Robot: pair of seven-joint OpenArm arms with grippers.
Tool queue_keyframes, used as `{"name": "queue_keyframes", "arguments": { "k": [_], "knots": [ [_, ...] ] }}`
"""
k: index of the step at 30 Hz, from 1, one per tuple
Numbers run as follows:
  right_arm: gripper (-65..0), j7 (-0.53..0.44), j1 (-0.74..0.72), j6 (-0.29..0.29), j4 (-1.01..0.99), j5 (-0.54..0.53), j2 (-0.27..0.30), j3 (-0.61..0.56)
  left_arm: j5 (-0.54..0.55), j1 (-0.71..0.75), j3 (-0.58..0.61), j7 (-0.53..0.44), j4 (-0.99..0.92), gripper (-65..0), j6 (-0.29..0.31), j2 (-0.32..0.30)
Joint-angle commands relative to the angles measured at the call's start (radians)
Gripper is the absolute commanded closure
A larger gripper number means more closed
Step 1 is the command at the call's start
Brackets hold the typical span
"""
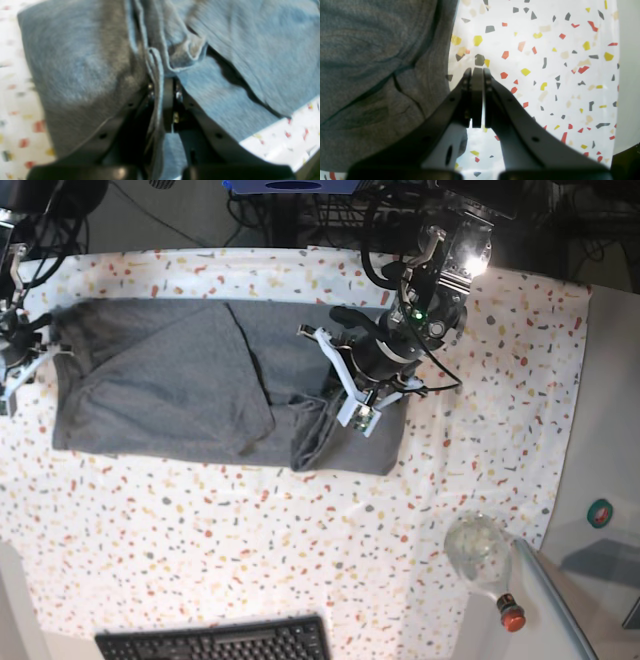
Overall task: Layout the t-shirt on the table in an organized manner, then fold the t-shirt properly
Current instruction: 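Fold the strip end with the left gripper toward the right gripper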
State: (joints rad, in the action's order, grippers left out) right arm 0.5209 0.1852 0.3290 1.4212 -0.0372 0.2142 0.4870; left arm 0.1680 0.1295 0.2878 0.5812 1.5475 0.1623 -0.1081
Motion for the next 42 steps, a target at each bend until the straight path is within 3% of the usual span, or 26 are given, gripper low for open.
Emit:
{"name": "queue_keyframes", "arguments": {
  "k": [1,27,33,42],
  "knots": [
    [0.0,-0.018,-0.006,-0.003,0.020,0.000,0.020,0.006,0.006,-0.020,0.012,-0.023,0.006,0.0,-0.004,0.011],
    [0.0,-0.018,-0.011,-0.003,0.020,0.000,0.020,0.006,0.006,-0.047,0.043,-0.025,-0.008,0.0,-0.005,0.104],
    [0.0,-0.018,-0.011,-0.003,0.020,0.000,0.020,0.006,0.006,-0.058,0.107,-0.025,-0.008,0.0,-0.005,0.101],
    [0.0,-0.018,-0.011,-0.003,0.020,0.000,0.020,0.006,0.006,-0.069,0.107,-0.025,-0.057,0.0,-0.005,0.104]
  ]
}}
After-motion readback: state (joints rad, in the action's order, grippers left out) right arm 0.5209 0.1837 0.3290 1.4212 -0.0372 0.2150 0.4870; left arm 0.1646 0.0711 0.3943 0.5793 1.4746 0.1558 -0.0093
